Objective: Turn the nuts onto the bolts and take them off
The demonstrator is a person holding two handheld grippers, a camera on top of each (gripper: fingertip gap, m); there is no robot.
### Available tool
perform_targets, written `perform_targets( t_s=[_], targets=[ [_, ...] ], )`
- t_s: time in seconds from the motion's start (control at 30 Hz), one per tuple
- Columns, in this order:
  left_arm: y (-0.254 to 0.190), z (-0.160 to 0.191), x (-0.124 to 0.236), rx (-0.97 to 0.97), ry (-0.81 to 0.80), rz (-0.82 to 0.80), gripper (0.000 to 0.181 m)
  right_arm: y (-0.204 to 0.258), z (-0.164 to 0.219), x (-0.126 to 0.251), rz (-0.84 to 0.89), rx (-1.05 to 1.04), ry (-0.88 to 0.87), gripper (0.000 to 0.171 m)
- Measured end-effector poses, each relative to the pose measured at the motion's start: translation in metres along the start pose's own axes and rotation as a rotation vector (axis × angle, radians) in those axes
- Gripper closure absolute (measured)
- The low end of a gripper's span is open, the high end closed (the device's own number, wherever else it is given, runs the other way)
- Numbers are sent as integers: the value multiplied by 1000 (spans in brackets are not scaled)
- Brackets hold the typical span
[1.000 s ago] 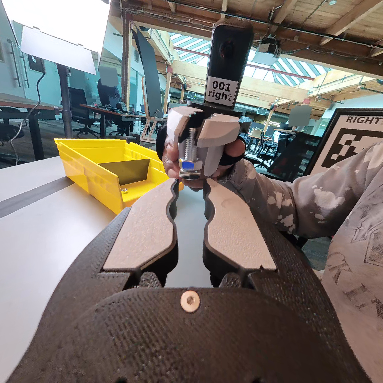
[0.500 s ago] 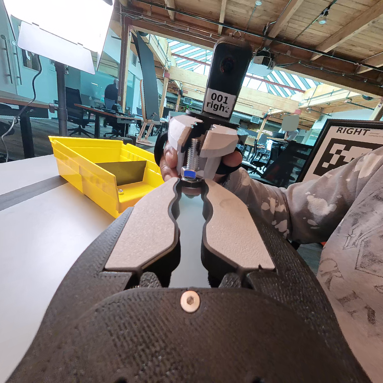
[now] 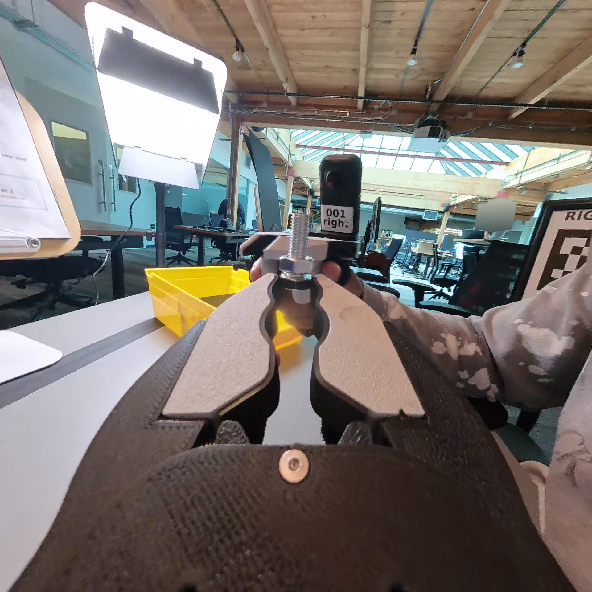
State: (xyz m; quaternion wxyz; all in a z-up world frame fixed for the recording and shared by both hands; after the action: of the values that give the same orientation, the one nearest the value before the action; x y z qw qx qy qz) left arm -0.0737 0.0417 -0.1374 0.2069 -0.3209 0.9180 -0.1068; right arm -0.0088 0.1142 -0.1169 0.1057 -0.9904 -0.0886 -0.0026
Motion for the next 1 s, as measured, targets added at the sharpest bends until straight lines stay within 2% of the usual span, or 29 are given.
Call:
perform_targets(
  t_s=[0.1, 0.23, 0.3, 0.37, 0.4, 0.5, 0.63, 0.73, 0.77, 0.83, 1.0],
  targets=[
    [2, -2, 0, -27, 2, -24, 163, -4, -6, 10, 9, -14, -32, 152],
    [6, 7, -2, -24, 27, -42, 163, 22, -7, -8, -105, -3, -17, 137],
    [1, 6, -2, -35, 28, -21, 163, 19, -1, -11, -79, 4, 7, 144],
    [-5, 1, -2, -54, 31, -1, 163, -1, 5, -3, 27, -26, 12, 160],
    [-6, -1, -2, -65, 25, -5, 163, -8, 6, 1, 46, -45, 1, 160],
    [0, -2, -1, -63, 26, -39, 163, -1, -3, 3, -6, -51, -47, 150],
    [6, 3, -1, -60, 46, -75, 163, 28, -7, -14, -130, -47, -44, 135],
    [2, 2, -1, -71, 40, -65, 163, 23, -2, -15, -102, -53, -36, 139],
    [-1, 0, -1, -72, 34, -43, 163, 13, -1, -11, -48, -81, -39, 155],
    [-3, -3, -1, -91, 28, -50, 163, 0, 1, -4, 18, -83, -40, 158],
    [4, 3, -2, -71, 48, -69, 163, 26, -9, -13, -131, -82, -72, 139]
  ],
)
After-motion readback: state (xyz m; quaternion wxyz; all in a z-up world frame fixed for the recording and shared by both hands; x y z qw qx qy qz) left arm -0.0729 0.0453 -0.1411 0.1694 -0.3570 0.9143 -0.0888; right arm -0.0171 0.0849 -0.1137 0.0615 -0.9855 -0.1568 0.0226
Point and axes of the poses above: each gripper's, where its closed fingertips meet, x back along the fingers, z out of its underside, y = z × x across the jaws, the point moved 4 cm from there along x, back along the fingers, and after that the axes turned 12 degrees about x, right-handed, at the moved point
